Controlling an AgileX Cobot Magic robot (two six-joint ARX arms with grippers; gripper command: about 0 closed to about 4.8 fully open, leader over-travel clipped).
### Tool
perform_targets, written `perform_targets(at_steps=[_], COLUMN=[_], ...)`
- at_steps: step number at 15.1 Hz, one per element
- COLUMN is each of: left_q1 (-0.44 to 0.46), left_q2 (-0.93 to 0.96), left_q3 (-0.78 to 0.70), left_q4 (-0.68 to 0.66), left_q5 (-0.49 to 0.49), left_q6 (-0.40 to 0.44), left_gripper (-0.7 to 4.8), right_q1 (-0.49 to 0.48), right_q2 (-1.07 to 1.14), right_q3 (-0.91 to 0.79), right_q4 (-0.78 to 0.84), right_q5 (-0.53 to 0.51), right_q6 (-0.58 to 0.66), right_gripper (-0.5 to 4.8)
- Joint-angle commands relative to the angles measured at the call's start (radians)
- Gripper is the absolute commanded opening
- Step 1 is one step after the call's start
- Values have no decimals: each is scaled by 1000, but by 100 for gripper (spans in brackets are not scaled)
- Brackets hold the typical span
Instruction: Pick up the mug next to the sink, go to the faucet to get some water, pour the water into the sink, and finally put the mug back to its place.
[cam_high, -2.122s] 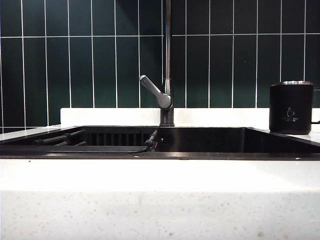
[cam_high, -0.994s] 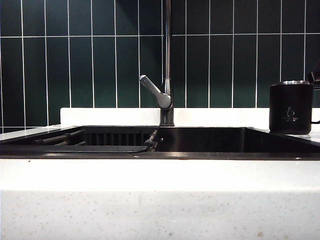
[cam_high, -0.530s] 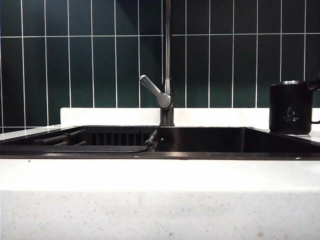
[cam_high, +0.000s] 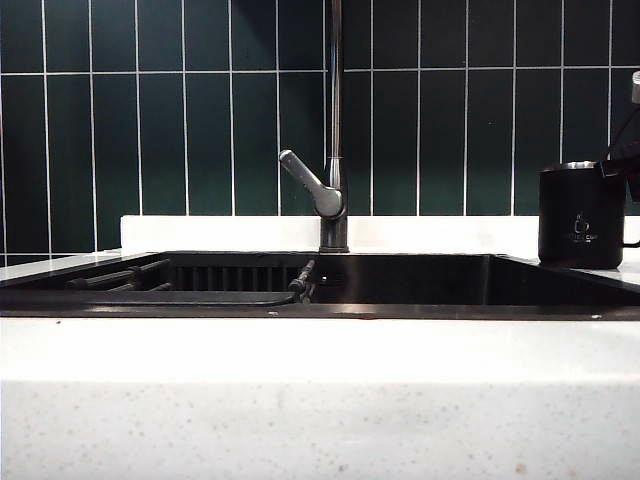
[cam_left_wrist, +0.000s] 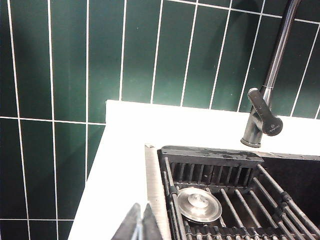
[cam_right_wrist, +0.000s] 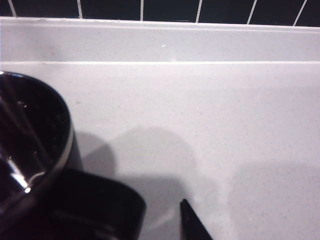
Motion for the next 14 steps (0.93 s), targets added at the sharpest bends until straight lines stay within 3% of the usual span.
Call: perform_targets(at_steps=[1, 5, 7, 9, 14], left_q1=[0, 0, 0, 0, 0], left_q2=[1, 1, 1, 1, 1], left_q3=[3, 2, 3, 3, 3], left_q4=[9, 9, 9, 9, 9], left_q5=[1, 3, 3, 3, 3], left_q6=[1, 1, 0, 0, 0], left_gripper=[-4, -4, -4, -4, -4], right_q1=[1, 0, 0, 0, 1], right_q2=[7, 9, 21, 34, 36], right_q3=[4, 4, 8, 10, 13], right_q4=[27, 33, 41, 51, 58], right_q5=[22, 21, 21, 17, 18], right_q6=[-2, -2, -2, -2, -2], right_gripper=[211, 197, 139, 134, 51])
